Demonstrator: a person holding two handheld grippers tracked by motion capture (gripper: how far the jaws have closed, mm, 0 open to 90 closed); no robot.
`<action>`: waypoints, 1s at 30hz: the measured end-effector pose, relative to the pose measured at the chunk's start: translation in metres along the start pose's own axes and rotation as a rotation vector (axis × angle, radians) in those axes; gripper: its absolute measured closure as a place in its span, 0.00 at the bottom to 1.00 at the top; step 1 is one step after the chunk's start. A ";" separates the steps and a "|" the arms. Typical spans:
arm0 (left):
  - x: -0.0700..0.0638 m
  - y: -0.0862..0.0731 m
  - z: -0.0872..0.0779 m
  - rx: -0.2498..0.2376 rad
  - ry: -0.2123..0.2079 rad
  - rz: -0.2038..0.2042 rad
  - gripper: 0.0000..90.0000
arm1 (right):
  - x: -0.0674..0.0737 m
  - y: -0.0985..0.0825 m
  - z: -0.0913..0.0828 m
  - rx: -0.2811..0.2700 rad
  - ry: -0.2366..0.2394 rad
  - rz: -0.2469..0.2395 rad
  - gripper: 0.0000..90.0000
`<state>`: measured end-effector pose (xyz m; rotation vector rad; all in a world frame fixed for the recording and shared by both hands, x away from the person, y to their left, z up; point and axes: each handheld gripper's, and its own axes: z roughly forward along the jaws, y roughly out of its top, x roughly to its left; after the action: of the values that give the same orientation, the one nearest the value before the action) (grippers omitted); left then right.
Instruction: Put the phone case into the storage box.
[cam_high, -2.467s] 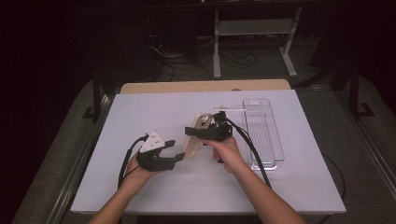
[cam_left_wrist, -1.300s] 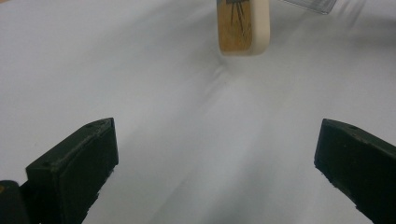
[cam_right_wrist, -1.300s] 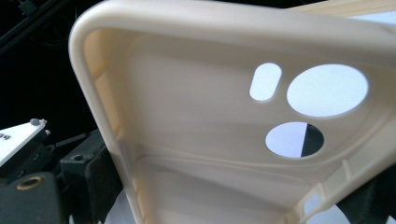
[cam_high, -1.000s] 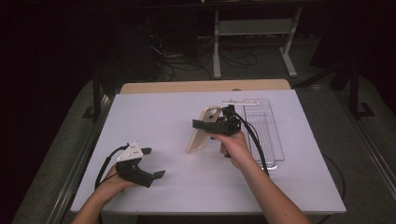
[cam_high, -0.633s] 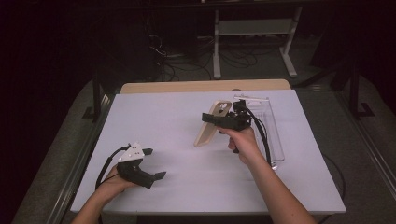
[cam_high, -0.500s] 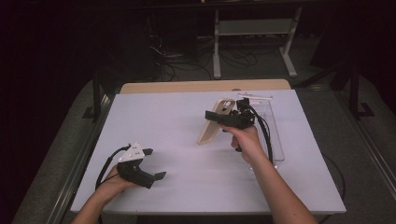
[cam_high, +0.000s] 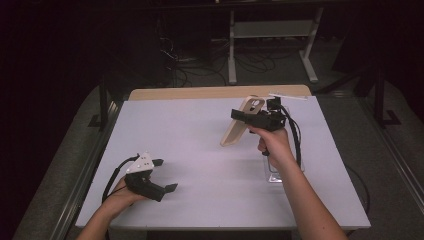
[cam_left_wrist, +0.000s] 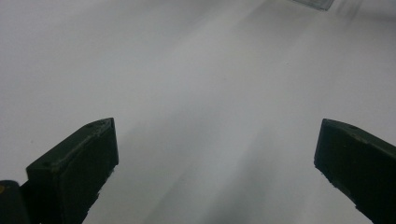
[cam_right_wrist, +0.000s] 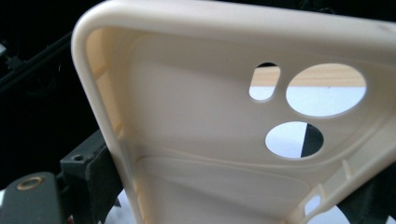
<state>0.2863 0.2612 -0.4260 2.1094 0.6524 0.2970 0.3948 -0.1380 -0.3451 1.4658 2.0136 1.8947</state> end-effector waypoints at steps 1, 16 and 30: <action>0.000 0.000 0.000 -0.001 0.000 0.000 0.00 | -0.001 0.002 -0.001 -0.002 -0.005 0.004 0.11; -0.001 0.000 0.000 -0.004 0.001 -0.001 0.00 | -0.021 0.035 -0.023 -0.029 -0.113 0.001 0.11; -0.002 0.000 0.000 0.000 0.005 0.002 0.00 | -0.035 0.062 -0.043 -0.010 -0.217 -0.002 0.11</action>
<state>0.2850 0.2604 -0.4260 2.1098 0.6532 0.3033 0.4261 -0.2034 -0.3047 1.5886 1.9051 1.6597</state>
